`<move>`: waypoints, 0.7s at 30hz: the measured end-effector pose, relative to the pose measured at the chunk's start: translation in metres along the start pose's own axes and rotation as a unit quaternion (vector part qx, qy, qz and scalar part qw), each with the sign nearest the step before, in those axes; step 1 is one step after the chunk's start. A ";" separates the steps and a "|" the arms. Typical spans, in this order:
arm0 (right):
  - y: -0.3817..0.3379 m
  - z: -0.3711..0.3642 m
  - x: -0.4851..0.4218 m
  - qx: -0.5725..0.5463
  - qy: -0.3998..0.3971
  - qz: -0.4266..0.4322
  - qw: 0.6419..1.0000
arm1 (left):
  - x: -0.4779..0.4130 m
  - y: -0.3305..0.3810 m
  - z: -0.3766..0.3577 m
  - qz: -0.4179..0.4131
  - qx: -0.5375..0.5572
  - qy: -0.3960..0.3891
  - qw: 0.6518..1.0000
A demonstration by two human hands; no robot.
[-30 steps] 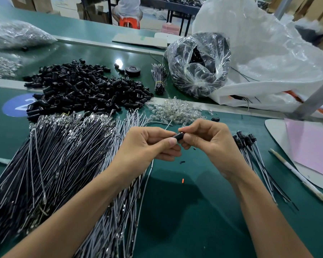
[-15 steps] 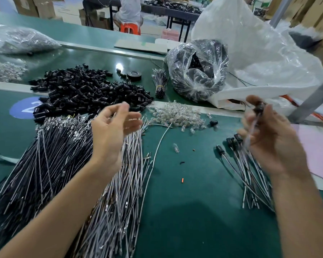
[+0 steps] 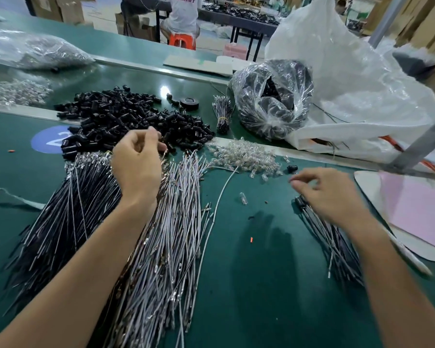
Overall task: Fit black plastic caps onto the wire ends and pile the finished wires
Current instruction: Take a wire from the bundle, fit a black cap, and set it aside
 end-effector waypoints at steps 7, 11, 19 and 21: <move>-0.139 -0.091 0.012 -0.150 -0.097 0.132 0.975 | -0.016 0.003 0.026 0.014 0.060 0.045 0.997; -0.157 -0.114 0.002 -0.115 -0.086 0.068 0.987 | -0.014 0.001 0.018 0.011 0.051 0.022 0.998; -0.143 -0.117 -0.006 -0.216 -0.068 0.055 0.973 | -0.011 -0.002 0.004 0.020 0.020 -0.040 0.999; -0.145 -0.118 -0.006 -0.212 -0.059 0.069 0.973 | -0.011 -0.004 0.002 0.026 0.023 -0.047 0.998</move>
Point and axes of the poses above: each hand's wrist, its own x-axis away from the middle knuckle, its own z-axis out of the back of the hand, y = z × x, the point moved 8 cm from there along -x, towards the middle knuckle, and after that the axes turned 7 degrees about -y, right-handed, at the moved point
